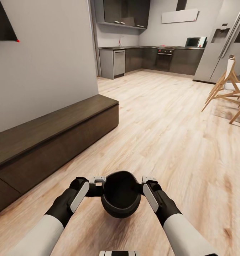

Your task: Place each of the two pumpkins and all three candles from the living room inside a cabinet in the living room (use any cabinet), then make sure every cabinet is closed, and position the cauldron so it is next to a table in the living room.

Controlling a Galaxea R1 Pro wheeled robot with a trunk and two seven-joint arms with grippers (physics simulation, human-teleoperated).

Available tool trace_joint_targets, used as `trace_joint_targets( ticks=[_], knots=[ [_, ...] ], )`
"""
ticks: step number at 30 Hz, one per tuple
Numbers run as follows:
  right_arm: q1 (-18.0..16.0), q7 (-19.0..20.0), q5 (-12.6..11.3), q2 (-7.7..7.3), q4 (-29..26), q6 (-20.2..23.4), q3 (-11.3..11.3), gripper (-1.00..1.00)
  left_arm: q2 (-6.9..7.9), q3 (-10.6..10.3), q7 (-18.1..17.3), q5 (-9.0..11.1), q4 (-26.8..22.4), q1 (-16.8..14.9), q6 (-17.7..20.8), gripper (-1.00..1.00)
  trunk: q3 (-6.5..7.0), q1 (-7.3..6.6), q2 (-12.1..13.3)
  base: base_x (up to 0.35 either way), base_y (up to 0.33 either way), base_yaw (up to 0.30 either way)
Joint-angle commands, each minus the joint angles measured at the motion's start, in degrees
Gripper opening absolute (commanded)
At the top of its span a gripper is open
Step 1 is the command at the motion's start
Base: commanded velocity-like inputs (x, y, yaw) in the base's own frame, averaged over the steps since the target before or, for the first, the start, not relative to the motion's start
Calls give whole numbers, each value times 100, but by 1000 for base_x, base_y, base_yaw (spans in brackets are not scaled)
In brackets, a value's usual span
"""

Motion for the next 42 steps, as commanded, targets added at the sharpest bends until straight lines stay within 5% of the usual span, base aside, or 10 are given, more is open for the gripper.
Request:
trace_joint_targets(
  ticks=[1,31,42],
  knots=[
    [-2,-55,-60,-3,-7,13,18,100,2,-9,57,62,-4,-4,11,100,-5,1,-2,132,0,0],
    [-2,144,-36,-12,224,99,107,100,-13,-41,-150,61,10,-9,12,100,-5,1,-2,31,0,0],
    [-2,173,-18,-12,230,101,106,100,-20,-61,-534,46,842,-215,-302,100,-5,1,-2,0,0,0]
  ],
)
